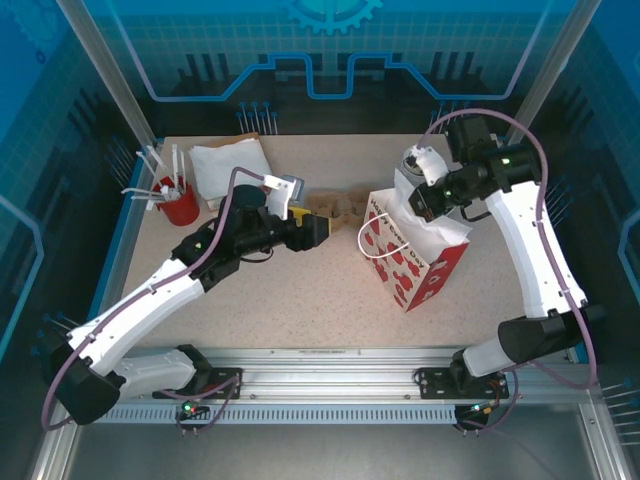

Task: Pack the takeout coffee

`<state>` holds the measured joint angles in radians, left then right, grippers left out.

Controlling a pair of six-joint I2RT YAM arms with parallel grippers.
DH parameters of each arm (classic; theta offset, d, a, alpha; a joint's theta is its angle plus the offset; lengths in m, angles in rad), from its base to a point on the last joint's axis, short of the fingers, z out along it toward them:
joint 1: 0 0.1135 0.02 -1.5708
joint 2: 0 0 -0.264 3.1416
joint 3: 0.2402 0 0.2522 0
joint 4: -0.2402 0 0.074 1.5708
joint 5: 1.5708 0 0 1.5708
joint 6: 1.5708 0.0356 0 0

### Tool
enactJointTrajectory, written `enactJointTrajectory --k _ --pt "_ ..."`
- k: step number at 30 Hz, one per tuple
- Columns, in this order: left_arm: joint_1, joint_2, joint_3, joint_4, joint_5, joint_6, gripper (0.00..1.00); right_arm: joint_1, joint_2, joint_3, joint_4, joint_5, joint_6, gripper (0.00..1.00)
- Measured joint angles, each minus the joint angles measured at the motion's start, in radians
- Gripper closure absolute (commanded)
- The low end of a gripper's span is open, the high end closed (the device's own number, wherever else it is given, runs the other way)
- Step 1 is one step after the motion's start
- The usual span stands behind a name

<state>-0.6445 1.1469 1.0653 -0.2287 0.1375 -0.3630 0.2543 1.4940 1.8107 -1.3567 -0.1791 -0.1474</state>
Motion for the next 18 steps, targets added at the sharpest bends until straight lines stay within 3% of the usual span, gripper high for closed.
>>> enactJointTrajectory --k 4,7,11,18 --pt "0.0 0.007 0.0 -0.014 -0.034 0.004 0.28 0.043 0.029 -0.032 0.019 0.03 0.027 0.65" --pt "0.0 0.007 0.0 -0.017 -0.051 0.005 0.27 0.072 0.036 -0.033 0.022 0.074 0.045 0.56" --pt "0.0 0.007 0.0 -0.027 -0.065 0.008 0.27 0.077 0.012 -0.033 0.023 0.127 0.06 0.55" --pt "0.0 0.006 -0.002 -0.029 -0.081 0.026 0.26 0.077 -0.053 -0.131 0.035 0.169 0.084 0.6"
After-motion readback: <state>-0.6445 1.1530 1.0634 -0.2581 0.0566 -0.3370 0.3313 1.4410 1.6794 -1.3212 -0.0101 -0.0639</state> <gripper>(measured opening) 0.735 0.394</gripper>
